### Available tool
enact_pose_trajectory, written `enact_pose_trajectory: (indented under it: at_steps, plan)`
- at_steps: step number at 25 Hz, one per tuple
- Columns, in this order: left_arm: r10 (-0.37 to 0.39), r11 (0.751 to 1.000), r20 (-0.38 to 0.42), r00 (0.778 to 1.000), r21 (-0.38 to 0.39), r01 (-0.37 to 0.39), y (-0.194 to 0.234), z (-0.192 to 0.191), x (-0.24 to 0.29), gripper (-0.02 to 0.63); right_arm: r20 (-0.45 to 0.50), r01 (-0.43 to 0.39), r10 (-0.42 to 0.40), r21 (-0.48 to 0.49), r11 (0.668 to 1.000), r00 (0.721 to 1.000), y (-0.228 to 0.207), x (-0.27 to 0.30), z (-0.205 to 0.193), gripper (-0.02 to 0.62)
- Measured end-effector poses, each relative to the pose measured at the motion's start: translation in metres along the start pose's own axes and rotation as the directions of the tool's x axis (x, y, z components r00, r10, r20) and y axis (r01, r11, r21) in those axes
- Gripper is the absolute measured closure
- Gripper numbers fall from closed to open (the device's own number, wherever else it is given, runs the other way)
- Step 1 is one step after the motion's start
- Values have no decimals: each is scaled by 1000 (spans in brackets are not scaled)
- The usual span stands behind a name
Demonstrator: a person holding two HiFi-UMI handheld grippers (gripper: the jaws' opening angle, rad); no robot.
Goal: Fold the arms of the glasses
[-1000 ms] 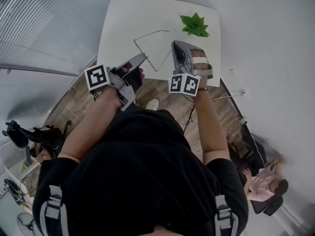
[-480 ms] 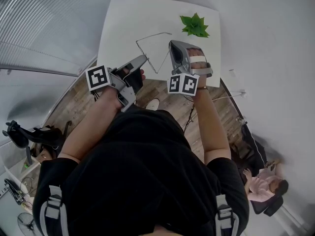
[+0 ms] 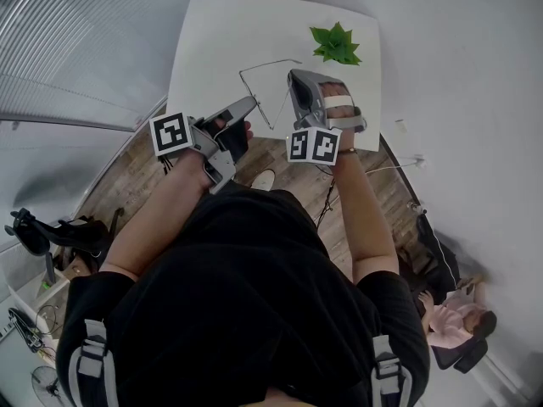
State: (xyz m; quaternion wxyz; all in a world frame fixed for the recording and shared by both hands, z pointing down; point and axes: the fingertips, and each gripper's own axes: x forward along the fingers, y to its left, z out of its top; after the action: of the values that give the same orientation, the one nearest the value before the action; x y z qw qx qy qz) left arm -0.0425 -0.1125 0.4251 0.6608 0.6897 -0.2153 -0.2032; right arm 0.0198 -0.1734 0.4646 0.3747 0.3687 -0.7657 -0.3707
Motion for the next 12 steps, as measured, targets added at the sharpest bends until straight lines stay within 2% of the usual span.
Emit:
enact_pose_trajectory:
  at_steps: [12]
  plan:
    - [-6, 1000, -39, 999, -7, 6, 0, -7, 4, 592, 27, -6, 7, -20, 1000, 1000, 2, 1, 10, 557]
